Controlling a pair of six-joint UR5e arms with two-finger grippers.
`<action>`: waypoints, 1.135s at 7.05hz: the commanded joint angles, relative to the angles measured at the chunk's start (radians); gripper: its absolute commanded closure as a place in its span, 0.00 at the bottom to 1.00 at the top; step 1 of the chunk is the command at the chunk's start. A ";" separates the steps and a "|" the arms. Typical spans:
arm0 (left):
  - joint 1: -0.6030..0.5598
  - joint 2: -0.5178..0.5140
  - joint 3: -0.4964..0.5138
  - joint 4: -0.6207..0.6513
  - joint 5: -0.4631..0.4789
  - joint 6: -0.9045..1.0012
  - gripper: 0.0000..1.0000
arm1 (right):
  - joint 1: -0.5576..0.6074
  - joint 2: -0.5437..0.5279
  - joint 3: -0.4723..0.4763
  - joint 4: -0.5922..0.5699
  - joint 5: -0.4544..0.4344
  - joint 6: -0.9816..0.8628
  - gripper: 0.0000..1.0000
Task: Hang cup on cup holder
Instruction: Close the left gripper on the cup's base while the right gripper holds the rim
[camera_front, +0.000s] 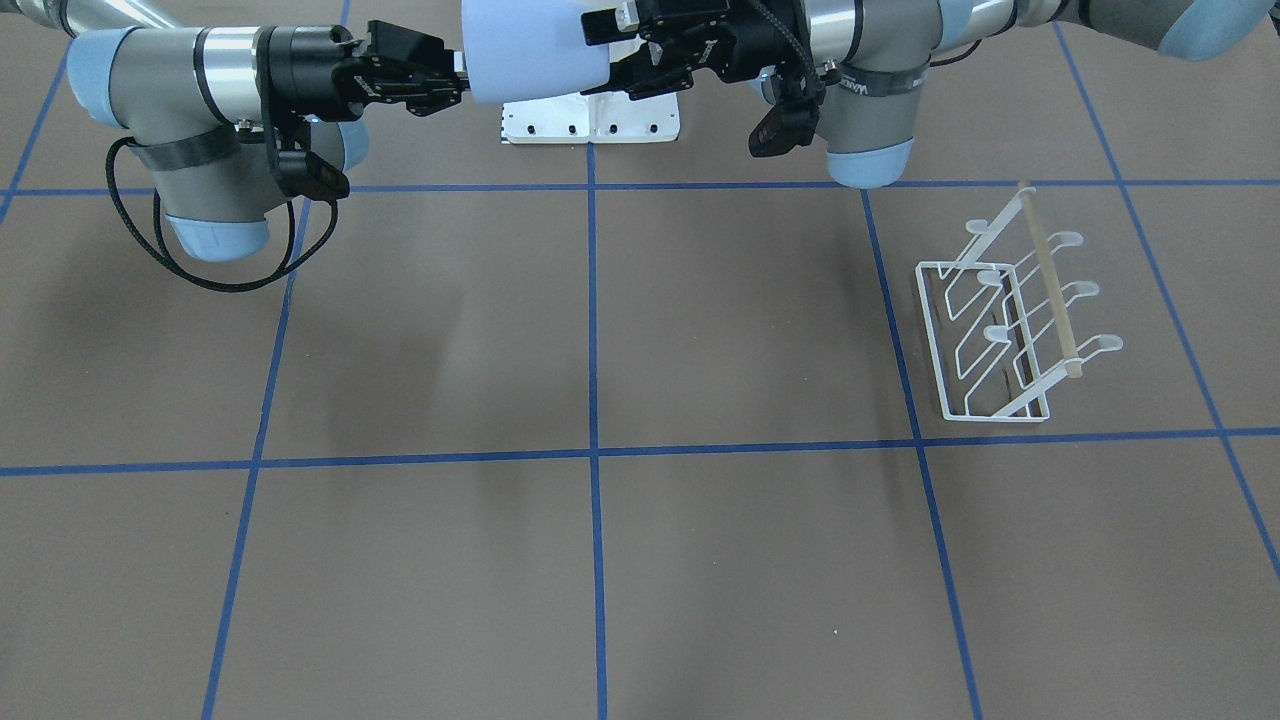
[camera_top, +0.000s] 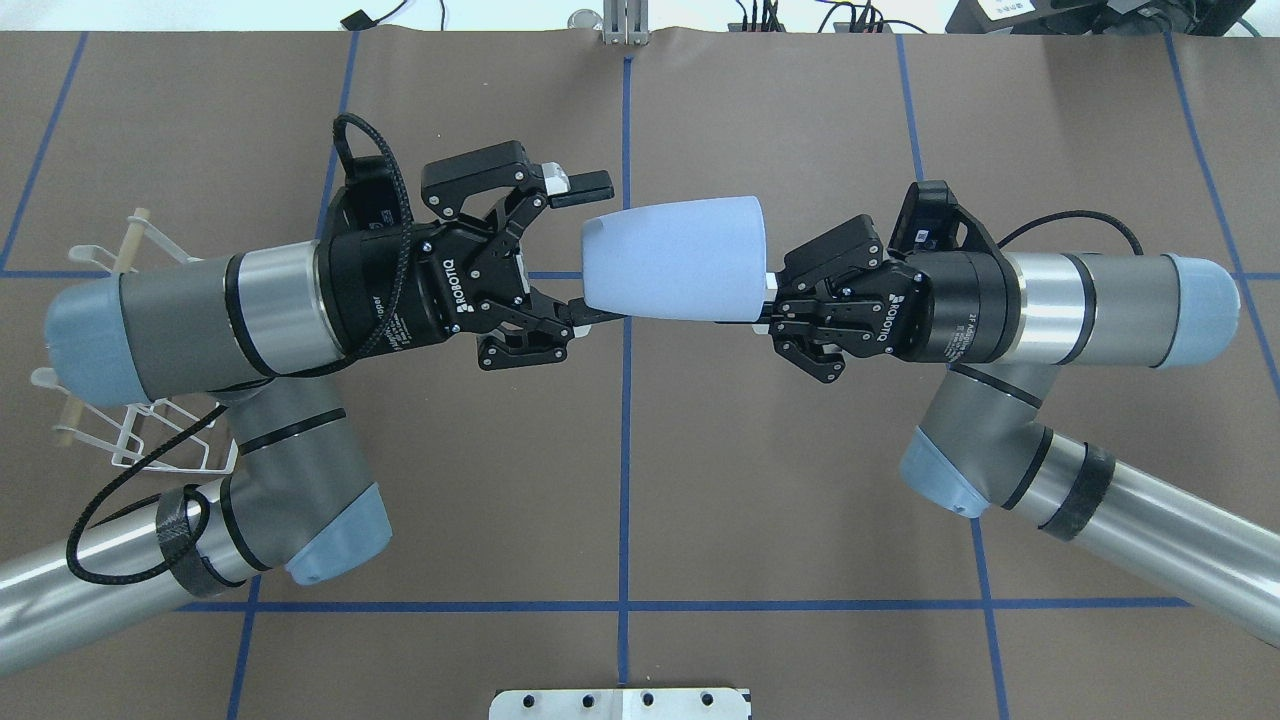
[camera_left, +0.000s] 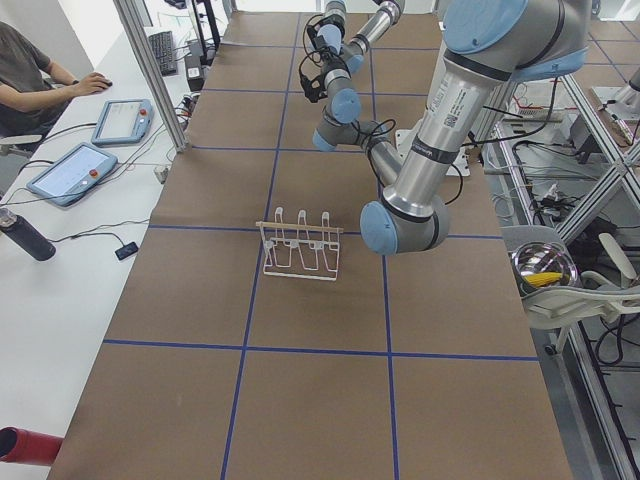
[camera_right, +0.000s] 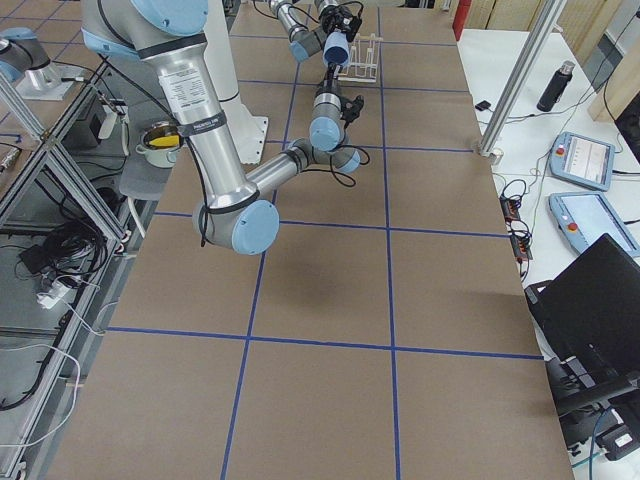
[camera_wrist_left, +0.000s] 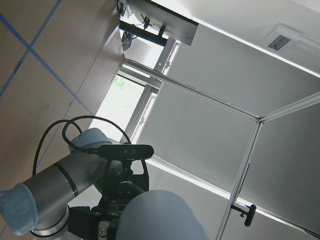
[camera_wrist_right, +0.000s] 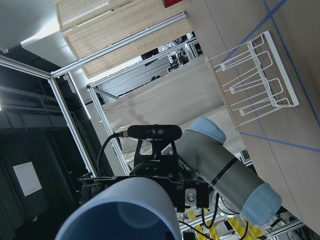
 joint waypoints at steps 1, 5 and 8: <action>0.009 -0.001 0.001 0.000 -0.001 0.000 0.02 | -0.001 0.000 -0.003 0.000 -0.005 0.000 1.00; 0.014 -0.007 -0.002 0.000 0.002 -0.001 0.71 | -0.002 0.000 -0.005 0.000 -0.003 -0.002 1.00; 0.014 -0.006 0.003 0.001 0.000 0.002 1.00 | 0.015 -0.008 0.007 0.000 0.004 -0.011 0.00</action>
